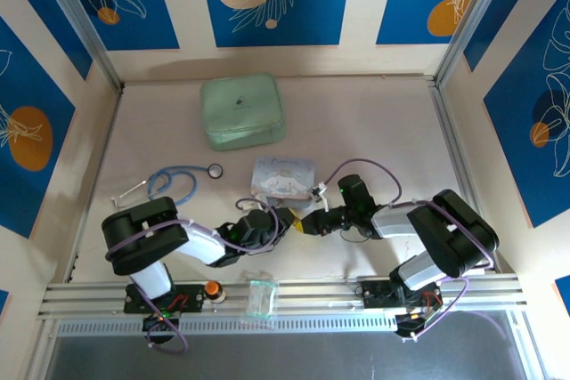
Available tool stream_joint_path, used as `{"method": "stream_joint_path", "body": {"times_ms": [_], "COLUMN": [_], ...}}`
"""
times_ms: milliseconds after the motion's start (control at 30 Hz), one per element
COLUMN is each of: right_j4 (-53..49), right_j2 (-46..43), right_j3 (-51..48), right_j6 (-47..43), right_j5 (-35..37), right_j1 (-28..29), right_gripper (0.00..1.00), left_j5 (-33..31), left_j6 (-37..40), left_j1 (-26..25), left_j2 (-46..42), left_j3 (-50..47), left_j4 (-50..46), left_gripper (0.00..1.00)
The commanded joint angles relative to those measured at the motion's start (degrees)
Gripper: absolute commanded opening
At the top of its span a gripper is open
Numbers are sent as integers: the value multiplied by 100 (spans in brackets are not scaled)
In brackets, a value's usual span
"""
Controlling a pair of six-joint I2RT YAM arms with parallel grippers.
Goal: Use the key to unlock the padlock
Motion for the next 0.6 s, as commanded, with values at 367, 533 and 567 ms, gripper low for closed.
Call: {"method": "stream_joint_path", "body": {"times_ms": [367,533,567], "right_j4": [-578,-952,-1038], "right_j2": [-905,-1148,-1196], "right_j3": [-69,-10,17], "right_j6": [-34,-176,-193], "right_j5": [1065,1543,1688], "right_j1": [-130,168,243], "right_gripper": [21,27,28], "left_j5": [229,183,209], "left_j6": [149,533,643], "left_j1": [-127,-106,-86], "left_j2": [-71,-228,-276], "left_j3": [-183,-25,46], "left_j4": [-482,-1162,-1462], "left_gripper": [0,0,0]}}
